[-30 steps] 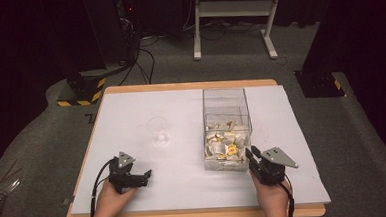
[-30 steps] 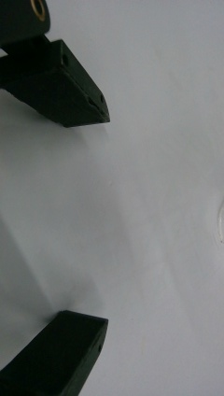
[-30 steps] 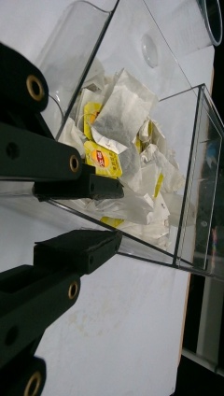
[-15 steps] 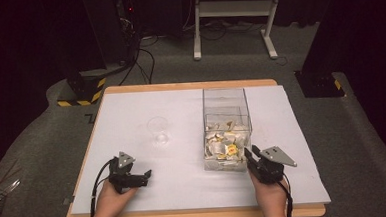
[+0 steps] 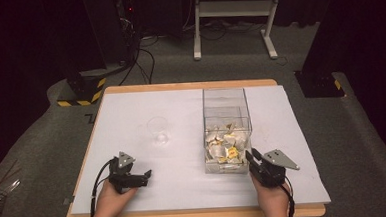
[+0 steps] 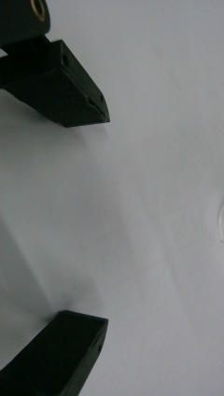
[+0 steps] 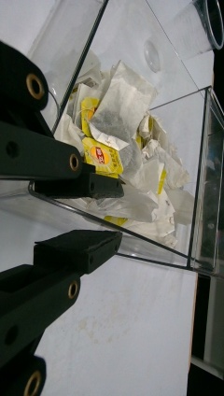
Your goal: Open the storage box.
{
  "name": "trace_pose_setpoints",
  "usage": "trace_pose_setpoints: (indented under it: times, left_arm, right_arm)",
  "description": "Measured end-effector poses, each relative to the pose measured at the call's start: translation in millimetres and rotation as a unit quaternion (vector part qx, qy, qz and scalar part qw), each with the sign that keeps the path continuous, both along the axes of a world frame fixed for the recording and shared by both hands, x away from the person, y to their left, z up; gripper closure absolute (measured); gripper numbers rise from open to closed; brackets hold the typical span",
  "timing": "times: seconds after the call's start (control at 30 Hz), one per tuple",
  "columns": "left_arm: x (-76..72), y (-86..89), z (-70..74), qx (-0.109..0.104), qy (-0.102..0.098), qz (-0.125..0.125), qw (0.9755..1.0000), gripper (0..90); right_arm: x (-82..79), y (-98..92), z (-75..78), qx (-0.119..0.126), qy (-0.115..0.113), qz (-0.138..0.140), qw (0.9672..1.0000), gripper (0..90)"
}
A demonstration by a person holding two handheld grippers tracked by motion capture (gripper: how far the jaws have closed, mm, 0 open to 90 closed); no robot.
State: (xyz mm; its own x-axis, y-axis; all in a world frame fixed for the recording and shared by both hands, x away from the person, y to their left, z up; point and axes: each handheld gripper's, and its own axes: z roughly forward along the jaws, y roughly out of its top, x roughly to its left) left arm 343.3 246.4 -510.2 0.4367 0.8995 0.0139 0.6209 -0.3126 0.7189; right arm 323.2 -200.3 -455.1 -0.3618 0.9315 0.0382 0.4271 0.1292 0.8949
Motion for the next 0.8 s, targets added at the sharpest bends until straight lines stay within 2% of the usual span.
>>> trace_pose_setpoints:
  times: [0.5,0.7,0.8]
  left_arm:
    - [0.0,0.0,0.0,0.000,0.000,0.000,1.0000,4.2]
    - [0.1,0.0,-0.1,0.000,0.000,0.000,1.0000,4.1]
    - [0.1,0.0,0.0,0.000,0.000,0.000,1.0000,4.2]
  right_arm:
    - [-18.7,-9.0,1.3,-0.005,0.000,0.007,1.0000,74.9]
    - [-22.9,-9.3,-0.8,0.011,-0.003,-0.001,0.9999,74.9]
    - [-22.8,-9.6,-0.6,0.011,-0.002,0.000,0.9999,74.3]
